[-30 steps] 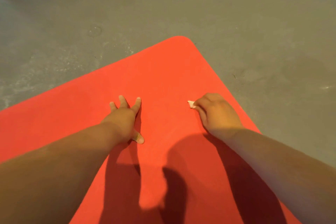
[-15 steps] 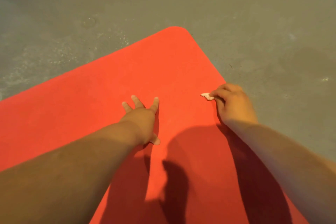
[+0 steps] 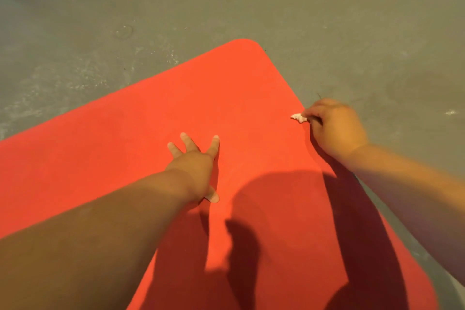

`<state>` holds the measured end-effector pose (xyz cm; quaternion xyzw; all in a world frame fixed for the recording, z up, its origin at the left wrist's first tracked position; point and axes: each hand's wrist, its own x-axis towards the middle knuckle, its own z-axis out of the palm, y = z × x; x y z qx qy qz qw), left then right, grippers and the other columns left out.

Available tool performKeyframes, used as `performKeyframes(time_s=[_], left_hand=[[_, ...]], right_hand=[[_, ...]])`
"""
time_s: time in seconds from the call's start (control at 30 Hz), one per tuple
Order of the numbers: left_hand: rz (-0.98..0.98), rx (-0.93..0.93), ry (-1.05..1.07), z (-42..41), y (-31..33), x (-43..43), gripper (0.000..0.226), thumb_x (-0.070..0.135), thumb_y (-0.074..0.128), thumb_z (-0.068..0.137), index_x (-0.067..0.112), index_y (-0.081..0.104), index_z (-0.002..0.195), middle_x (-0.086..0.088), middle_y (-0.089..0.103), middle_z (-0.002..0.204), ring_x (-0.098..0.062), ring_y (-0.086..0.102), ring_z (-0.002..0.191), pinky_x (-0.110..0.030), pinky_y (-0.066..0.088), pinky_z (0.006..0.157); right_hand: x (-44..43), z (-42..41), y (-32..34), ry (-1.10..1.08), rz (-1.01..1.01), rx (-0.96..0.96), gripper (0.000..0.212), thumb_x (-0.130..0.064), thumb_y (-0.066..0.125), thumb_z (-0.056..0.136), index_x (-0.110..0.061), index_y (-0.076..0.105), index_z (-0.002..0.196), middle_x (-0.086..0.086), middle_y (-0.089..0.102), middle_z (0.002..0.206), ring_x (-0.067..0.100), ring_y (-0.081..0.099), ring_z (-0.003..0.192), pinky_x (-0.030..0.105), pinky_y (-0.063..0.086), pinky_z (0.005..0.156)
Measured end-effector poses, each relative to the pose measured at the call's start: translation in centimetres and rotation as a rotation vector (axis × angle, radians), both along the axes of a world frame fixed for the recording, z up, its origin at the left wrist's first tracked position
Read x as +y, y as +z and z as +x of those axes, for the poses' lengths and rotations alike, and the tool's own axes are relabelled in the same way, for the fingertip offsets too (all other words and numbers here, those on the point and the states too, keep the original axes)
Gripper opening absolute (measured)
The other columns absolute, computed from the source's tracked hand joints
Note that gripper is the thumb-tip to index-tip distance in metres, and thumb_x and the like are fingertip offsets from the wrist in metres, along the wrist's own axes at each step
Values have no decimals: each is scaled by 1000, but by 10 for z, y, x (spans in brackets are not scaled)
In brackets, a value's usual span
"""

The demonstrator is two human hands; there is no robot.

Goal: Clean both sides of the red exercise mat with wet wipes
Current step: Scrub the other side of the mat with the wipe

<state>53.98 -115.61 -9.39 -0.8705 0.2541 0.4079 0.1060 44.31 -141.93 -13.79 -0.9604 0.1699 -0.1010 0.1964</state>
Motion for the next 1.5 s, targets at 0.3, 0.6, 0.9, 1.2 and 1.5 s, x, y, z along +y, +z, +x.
performKeyframes(time_s=[0.3,0.6,0.9,1.2,1.5], left_hand=[[-20,-38,31,-3,0,3,133,39,85,68,37,-22,147,-31,-25,150,-61,-6,136,-59,26,108],[-73,-59,56,-5,0,8,129,36,86,67,40,-13,149,-26,-22,153,-57,-8,138,-57,26,109],[-86,-92,58,-11,-1,13,121,37,83,70,42,-7,150,-21,-17,156,-55,-3,140,-56,27,109],[-129,-157,39,-45,-6,20,82,20,58,93,39,5,152,-18,-4,158,-51,10,141,-49,28,110],[-107,-165,223,-103,-14,-14,122,73,62,70,16,-9,152,-23,-20,155,-47,-12,142,-73,21,102]], right_hand=[[103,-79,10,419,109,70,21,-19,51,85,-21,71,93,1,62,82,23,57,82,33,45,75],[41,5,5,-261,49,134,23,0,53,83,-4,71,97,19,60,99,38,57,91,39,41,77],[90,-41,0,291,101,94,22,-8,56,79,-12,73,91,9,62,86,32,60,84,38,50,75],[37,-77,5,-103,32,76,17,-3,60,82,-11,73,90,9,63,87,33,61,81,39,50,71],[55,-103,-3,-64,172,-14,17,-7,63,81,-13,76,90,5,65,83,25,61,79,19,36,69]])
